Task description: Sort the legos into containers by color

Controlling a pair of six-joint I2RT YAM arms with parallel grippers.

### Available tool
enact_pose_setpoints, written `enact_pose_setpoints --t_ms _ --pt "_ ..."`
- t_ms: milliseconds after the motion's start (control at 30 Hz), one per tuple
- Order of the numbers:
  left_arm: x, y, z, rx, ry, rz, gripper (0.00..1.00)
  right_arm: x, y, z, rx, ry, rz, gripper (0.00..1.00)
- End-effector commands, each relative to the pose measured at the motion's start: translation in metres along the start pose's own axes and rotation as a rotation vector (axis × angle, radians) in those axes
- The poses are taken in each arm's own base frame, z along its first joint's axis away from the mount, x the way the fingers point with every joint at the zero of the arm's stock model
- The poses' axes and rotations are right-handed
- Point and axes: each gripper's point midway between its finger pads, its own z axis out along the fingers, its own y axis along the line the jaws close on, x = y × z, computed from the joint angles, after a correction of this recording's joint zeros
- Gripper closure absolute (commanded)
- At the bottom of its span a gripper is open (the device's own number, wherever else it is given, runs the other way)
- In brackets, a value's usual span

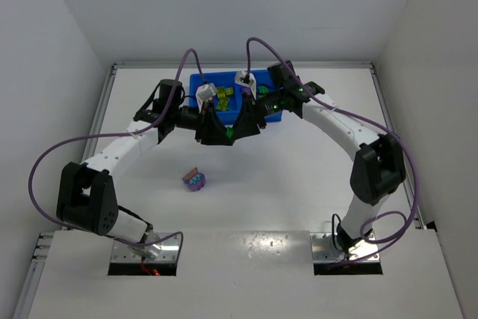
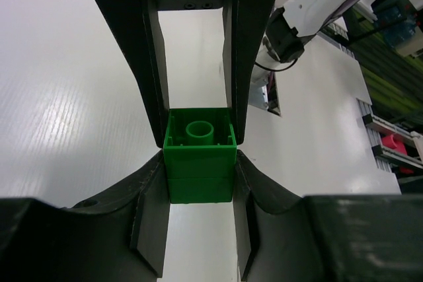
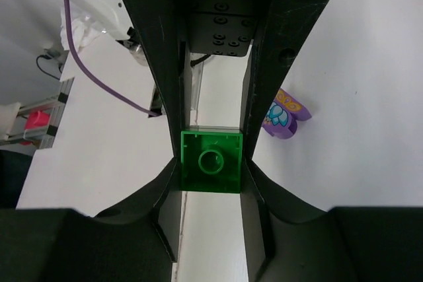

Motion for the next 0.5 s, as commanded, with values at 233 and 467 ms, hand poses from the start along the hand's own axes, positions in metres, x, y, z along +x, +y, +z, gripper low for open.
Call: enact_pose_setpoints --t_ms 233,467 --pt "0.028 -0.004 -0.002 -0.033 0.025 0.051 0.95 -0.063 -0.041 -0.056 0.182 -0.162 -0.096 1.00" --pt "0.053 0.004 -0.004 -0.088 0.057 0.028 0.95 -0.066 -0.131 -0.118 0.508 -0.243 -0.024 1.00"
